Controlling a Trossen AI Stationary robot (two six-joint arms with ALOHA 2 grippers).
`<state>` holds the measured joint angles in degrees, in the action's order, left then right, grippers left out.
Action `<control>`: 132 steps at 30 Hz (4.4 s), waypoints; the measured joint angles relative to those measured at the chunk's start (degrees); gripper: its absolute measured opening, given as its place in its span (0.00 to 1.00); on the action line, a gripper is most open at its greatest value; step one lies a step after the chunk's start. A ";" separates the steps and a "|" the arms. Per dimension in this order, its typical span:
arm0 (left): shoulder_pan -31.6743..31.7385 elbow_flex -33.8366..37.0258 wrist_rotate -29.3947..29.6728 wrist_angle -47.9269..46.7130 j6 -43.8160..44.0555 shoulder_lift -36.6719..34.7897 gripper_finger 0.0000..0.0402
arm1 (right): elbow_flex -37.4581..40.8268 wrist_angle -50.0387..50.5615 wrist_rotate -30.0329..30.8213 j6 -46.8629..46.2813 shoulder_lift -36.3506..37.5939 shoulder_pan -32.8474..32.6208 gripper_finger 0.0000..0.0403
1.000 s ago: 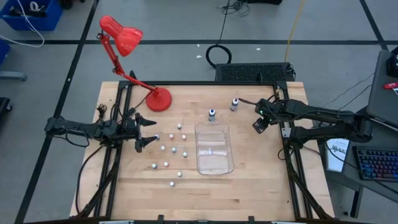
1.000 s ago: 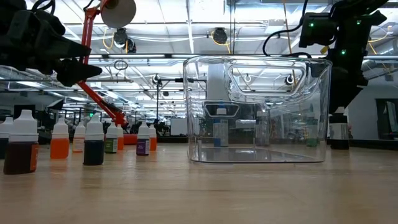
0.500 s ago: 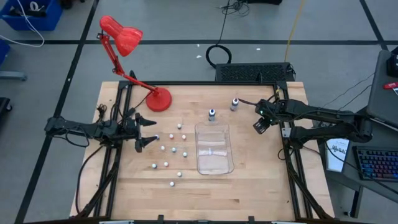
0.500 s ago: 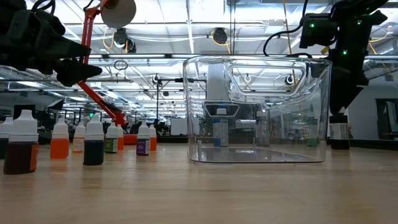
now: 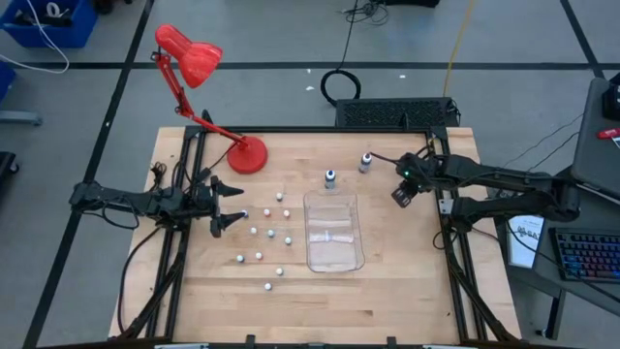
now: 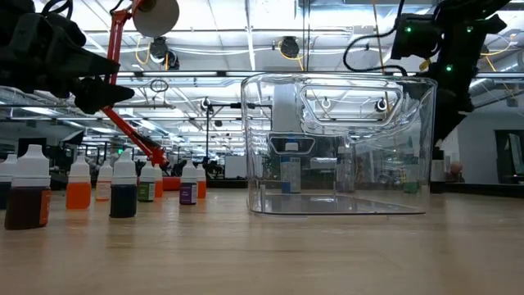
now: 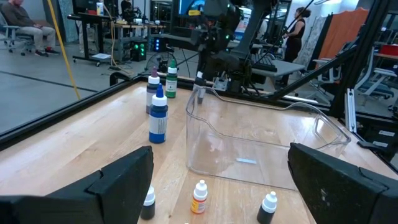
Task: Pick & Place food coloring
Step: Put the black food coloring bottle into the transparent container, then put the green food coloring bottle into the transparent container
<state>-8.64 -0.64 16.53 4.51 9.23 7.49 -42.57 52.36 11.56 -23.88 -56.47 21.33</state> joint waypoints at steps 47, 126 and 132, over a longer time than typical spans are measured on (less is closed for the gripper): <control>0.00 0.00 0.00 -0.02 -0.02 0.00 0.91 | -62.87 2.34 -8.81 27.17 -61.09 -20.88 0.27; 0.00 0.00 0.00 -0.02 0.00 0.00 0.91 | -9.23 -2.22 0.14 11.23 -14.23 22.90 0.63; -0.01 0.00 0.00 -0.02 0.00 0.00 0.91 | -8.47 -4.02 0.12 12.03 -14.21 24.03 0.63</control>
<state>-8.65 -0.64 16.53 4.49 9.23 7.49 -51.05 48.34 11.68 -11.85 -70.67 45.36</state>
